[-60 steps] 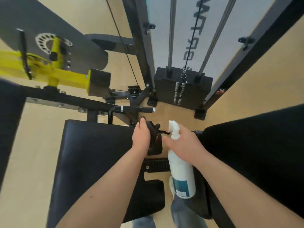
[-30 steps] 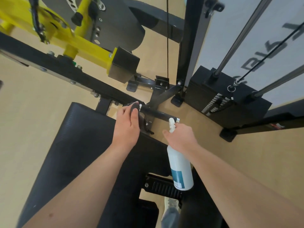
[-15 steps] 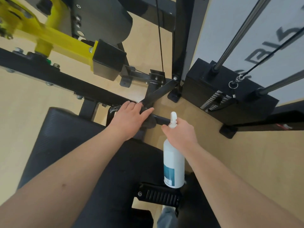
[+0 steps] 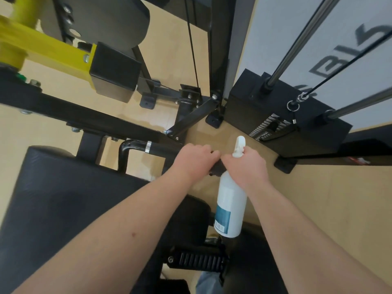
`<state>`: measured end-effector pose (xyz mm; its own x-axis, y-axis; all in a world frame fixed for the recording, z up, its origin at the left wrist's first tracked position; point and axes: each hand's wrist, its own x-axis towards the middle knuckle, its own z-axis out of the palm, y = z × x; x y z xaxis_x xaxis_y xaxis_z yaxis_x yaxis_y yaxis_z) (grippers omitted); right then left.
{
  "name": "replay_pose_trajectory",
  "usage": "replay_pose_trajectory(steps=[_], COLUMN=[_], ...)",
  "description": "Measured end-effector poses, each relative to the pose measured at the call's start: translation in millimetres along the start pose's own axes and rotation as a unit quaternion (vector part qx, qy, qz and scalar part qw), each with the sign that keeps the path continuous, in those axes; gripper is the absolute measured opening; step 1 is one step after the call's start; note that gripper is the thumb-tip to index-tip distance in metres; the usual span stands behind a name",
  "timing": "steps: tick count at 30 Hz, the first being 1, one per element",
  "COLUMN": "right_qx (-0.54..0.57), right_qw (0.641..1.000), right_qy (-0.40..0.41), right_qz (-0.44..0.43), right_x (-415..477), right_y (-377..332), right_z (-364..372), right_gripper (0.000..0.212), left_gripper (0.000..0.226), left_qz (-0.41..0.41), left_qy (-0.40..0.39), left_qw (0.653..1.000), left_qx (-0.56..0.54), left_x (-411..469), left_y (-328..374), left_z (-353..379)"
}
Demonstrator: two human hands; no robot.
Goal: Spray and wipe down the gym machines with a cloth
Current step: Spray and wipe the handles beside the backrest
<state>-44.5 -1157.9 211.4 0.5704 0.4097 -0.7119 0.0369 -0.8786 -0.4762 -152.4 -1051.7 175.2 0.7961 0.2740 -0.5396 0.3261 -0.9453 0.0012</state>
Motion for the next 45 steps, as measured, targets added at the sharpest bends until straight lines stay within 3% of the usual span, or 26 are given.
replay_pose_trajectory(steps=[11,15,21,24,26,29,32,38,45], right_qx=[0.052,0.053,0.091,0.069,0.053,0.029,0.018,0.024,0.009], right_qw=[0.998,0.997,0.995,0.997,0.999,1.0,1.0,0.999,0.999], right_qy=[-0.042,-0.05,-0.027,-0.012,0.0,0.009,0.006,-0.02,-0.015], right_qz=[0.015,0.01,0.023,0.019,0.009,-0.004,-0.017,-0.012,-0.031], right_x=[-7.2,-6.0,-2.5,-2.2,-1.4,-3.4,-10.2,-16.0,-15.6], right_y=[-3.0,-2.6,-6.0,-6.4,-6.8,-6.6,-6.8,-5.4,-4.4], right_z=[18.0,24.0,18.7,16.5,13.6,10.9,15.2,26.3,33.7], right_gripper=[0.014,0.014,0.008,0.021,0.019,0.014,0.015,0.024,0.013], left_gripper=[0.031,0.023,0.02,0.023,0.022,0.053,0.083,0.094,0.093], left_qz=[-0.212,-0.199,-0.111,-0.055,-0.054,-0.052,-0.071,-0.163,-0.232], left_qy=[0.045,0.007,0.026,0.037,0.08,0.141,0.148,0.141,0.098], left_qw=[0.975,0.979,0.993,0.998,0.995,0.989,0.986,0.977,0.967], left_qx=[0.055,0.042,0.033,-0.012,-0.019,-0.007,0.022,0.001,-0.047], left_x=[-62.3,-44.9,-29.5,-5.7,-7.1,-36.8,-80.0,-109.2,-71.7], left_y=[-65.4,-53.5,-28.5,0.7,2.1,-7.0,-22.9,-36.0,2.2], left_z=[-11.9,-11.8,-7.6,0.3,5.7,25.3,44.7,50.5,49.6])
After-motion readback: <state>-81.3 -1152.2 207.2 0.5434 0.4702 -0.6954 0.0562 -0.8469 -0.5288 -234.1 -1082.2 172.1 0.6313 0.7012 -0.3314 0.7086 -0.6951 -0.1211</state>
